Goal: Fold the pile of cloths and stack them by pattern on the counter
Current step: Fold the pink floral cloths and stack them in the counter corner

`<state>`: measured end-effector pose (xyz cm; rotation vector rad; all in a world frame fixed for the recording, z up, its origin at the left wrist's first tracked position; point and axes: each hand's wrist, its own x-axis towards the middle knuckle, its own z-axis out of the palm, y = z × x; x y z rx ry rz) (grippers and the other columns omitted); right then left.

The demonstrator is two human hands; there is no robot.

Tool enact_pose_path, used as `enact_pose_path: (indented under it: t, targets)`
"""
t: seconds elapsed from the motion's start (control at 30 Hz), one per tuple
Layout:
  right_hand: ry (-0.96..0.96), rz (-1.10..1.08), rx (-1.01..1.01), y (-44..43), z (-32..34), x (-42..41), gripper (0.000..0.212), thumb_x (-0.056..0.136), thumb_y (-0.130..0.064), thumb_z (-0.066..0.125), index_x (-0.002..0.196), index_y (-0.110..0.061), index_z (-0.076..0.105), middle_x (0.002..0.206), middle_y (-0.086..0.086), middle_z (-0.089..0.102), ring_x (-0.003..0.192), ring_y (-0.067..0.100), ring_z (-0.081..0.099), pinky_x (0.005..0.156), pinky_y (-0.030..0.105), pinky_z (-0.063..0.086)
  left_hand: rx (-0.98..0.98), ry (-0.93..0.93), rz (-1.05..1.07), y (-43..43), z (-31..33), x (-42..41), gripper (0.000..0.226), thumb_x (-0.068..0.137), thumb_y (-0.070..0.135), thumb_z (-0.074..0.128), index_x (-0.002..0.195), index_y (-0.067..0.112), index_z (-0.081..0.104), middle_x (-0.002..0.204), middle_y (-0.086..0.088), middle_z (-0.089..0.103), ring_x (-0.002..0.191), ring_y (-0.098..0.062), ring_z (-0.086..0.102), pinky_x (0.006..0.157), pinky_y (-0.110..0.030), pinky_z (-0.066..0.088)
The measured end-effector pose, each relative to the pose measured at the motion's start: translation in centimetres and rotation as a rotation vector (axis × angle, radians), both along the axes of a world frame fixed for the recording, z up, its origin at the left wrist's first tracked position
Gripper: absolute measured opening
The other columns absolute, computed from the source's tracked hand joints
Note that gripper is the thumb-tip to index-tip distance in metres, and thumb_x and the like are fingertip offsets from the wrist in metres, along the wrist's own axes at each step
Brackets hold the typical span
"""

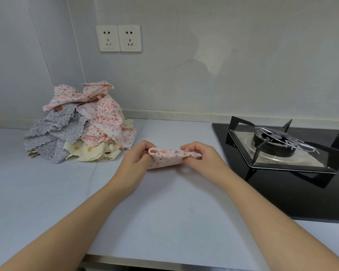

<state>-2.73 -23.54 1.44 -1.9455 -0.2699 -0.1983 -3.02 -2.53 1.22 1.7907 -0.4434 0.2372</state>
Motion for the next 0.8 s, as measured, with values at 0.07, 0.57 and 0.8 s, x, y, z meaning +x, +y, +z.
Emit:
enact_pose_path:
  t: [0.07,0.57,0.8]
  targets:
    - [0.03,0.037,0.106,0.1,0.4,-0.1,0.022,0.086,0.002,0.061,0.076,-0.017,0.058,0.108,-0.01,0.068,0.098,0.005,0.065,0.08,0.013,0.048,-0.053,-0.029,-0.056,0.4,0.5,-0.2,0.03,0.075,-0.002,0.041,0.095,0.017,0.055,0.09,0.007,0.068,0.087,-0.01,0.063,0.078,-0.028,0.046]
    - [0.006,0.127,0.426,0.2,2.6,-1.4,0.032,0.085,0.013,0.054,0.075,-0.018,0.053,0.096,0.006,0.07,0.091,0.016,0.064,0.067,0.016,0.044,0.657,-0.555,0.035,1.0,4.0,-1.1,0.019,0.082,0.049,0.053,0.098,0.041,0.046,0.096,0.018,0.062,0.084,-0.001,0.057,0.066,-0.036,0.05]
    - [-0.023,0.143,0.423,0.0,2.5,-1.4,0.029,0.087,0.004,0.062,0.094,-0.024,0.06,0.091,0.005,0.065,0.083,0.015,0.06,0.074,0.023,0.045,0.684,-0.501,0.192,1.5,4.0,-0.7,0.022,0.082,0.037,0.07,0.084,0.028,0.049,0.071,0.012,0.059,0.064,-0.005,0.054,0.058,-0.033,0.048]
